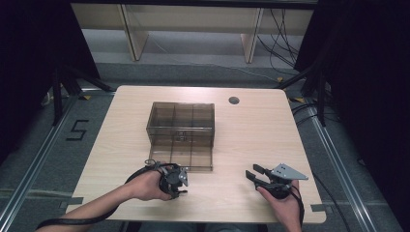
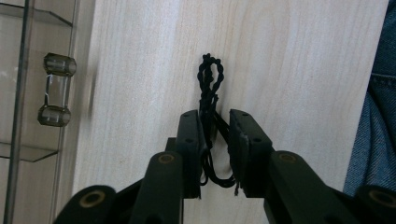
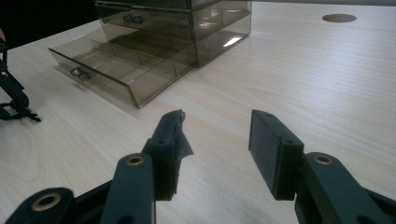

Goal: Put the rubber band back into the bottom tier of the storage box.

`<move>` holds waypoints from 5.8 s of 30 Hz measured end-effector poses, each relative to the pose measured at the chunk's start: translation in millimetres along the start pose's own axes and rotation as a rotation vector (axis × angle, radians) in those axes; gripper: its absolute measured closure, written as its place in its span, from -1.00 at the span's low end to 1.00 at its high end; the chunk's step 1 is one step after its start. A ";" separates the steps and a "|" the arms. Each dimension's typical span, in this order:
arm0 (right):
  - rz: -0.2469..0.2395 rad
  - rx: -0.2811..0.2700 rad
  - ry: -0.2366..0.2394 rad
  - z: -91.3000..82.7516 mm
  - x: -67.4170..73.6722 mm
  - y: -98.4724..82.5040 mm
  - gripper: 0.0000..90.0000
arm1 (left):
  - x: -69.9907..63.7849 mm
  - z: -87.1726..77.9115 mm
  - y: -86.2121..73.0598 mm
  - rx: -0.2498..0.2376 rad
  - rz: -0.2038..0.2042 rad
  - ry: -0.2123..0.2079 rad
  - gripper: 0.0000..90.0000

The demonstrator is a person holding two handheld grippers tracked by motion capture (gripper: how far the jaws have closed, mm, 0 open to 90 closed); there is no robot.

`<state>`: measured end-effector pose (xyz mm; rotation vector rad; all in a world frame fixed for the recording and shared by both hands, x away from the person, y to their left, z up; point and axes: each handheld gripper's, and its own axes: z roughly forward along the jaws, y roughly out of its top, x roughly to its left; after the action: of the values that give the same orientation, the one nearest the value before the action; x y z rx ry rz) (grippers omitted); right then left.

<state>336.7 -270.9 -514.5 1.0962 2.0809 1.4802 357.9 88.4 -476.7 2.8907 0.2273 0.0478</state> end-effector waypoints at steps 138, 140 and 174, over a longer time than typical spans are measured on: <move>-0.021 -0.012 0.006 1.3 -2.1 0.2 0.23 | 103.9 -57.0 -33.7 -0.005 -0.089 0.128 0.91; -0.024 -0.005 0.010 0.4 -2.4 0.5 0.23 | 103.8 -54.8 -33.4 0.011 -0.106 0.124 0.91; 0.003 0.008 0.007 -0.1 0.0 0.4 0.22 | 112.0 -29.9 -32.1 0.054 -0.158 0.089 0.90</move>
<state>336.8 -270.9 -514.1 1.0990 2.0924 1.4804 462.1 144.0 -454.0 2.9161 0.4790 0.1443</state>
